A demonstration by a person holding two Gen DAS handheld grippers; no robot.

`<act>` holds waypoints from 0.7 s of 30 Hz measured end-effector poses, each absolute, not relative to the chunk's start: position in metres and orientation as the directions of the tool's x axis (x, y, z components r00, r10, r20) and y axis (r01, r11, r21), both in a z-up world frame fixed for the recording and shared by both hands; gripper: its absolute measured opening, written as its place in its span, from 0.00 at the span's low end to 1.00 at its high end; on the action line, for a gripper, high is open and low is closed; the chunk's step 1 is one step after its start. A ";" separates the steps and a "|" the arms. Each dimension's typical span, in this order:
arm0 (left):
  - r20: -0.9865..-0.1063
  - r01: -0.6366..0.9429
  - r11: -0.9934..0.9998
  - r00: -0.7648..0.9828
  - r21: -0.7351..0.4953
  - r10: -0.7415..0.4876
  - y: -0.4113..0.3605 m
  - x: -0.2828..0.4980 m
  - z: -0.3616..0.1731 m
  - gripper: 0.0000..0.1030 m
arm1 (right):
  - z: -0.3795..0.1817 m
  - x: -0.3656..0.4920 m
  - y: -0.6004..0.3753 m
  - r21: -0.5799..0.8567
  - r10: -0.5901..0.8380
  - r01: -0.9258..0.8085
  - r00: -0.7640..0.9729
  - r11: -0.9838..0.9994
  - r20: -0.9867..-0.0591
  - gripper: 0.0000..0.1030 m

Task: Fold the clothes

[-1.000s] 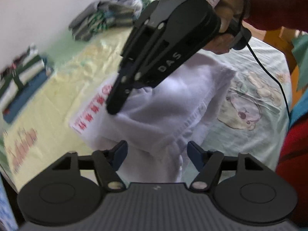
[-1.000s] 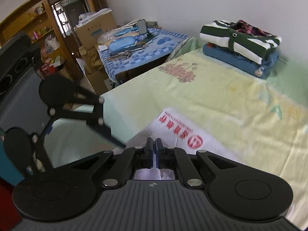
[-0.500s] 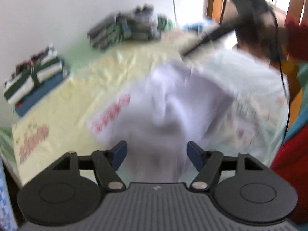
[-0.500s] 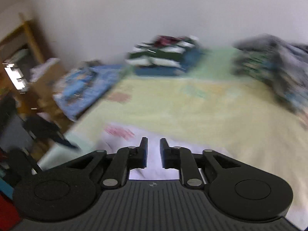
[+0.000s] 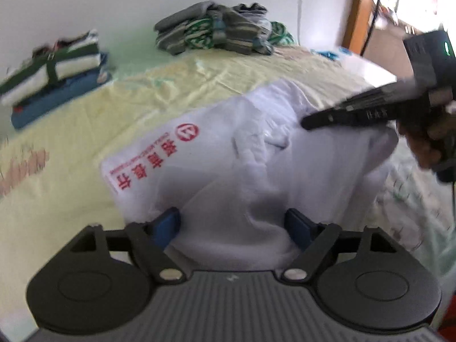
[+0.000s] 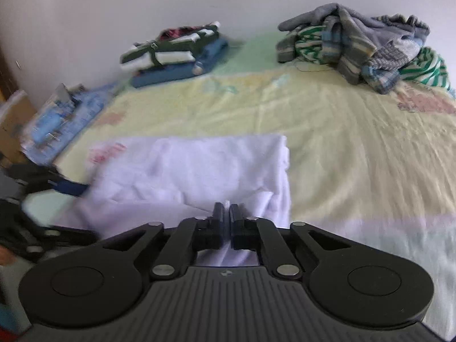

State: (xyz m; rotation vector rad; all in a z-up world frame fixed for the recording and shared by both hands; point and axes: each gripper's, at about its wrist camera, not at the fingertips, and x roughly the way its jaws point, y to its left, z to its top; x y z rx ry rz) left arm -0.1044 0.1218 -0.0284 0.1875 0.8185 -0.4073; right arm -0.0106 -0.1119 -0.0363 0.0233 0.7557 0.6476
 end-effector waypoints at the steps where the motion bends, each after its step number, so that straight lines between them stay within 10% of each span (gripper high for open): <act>1: -0.744 0.431 0.902 0.609 0.020 -0.275 0.119 -0.105 -0.026 0.82 | -0.034 -0.011 -0.113 0.245 0.554 -0.539 0.541 0.806 -0.633 0.01; 21: -0.644 0.108 0.981 0.741 -0.163 -0.189 0.134 -0.079 0.024 0.79 | -0.002 0.001 -0.131 0.443 0.713 -0.571 0.439 0.691 -0.546 0.29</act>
